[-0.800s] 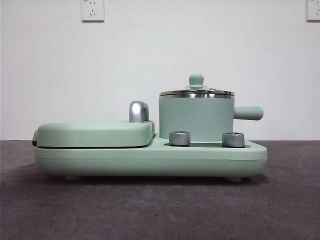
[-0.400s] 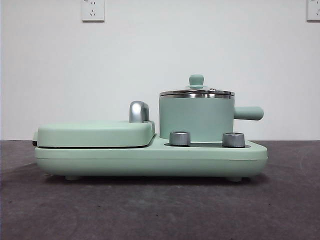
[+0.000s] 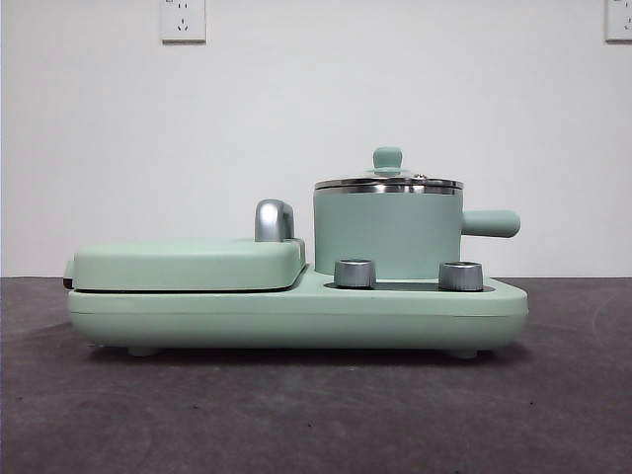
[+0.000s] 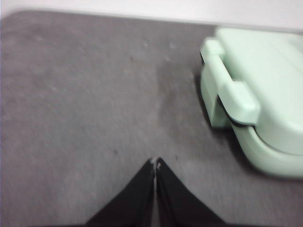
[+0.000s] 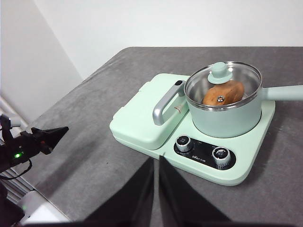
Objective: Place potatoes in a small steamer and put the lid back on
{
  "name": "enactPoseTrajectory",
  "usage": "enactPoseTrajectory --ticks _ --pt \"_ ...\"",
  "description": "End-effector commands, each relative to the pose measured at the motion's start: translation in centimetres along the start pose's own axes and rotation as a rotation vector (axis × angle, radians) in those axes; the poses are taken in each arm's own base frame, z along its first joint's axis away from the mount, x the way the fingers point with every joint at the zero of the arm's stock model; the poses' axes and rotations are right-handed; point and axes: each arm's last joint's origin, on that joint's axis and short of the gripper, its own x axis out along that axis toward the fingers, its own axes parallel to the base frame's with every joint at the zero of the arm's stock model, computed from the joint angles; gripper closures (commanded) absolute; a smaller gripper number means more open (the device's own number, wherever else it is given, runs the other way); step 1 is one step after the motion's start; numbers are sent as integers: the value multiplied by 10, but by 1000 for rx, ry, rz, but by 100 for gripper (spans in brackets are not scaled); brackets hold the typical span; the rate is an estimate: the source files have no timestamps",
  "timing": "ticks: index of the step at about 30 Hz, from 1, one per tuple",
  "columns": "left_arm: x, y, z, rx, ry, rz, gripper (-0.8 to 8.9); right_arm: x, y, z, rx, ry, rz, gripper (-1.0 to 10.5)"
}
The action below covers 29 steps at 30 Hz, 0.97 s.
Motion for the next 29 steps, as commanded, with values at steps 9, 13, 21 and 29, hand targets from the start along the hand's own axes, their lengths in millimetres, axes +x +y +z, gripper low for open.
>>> enactPoseTrajectory --ticks 9,13,21,29 --pt "5 2 -7 18 -63 6 809 0 1 3 -18 -14 9 932" --pt "5 2 -7 18 -64 6 809 0 1 3 -18 -14 9 932" --pt "5 2 -7 18 -64 6 809 0 1 3 -18 -14 9 932" --pt "5 2 -7 18 -64 6 809 4 -1 2 -24 -38 1 932"
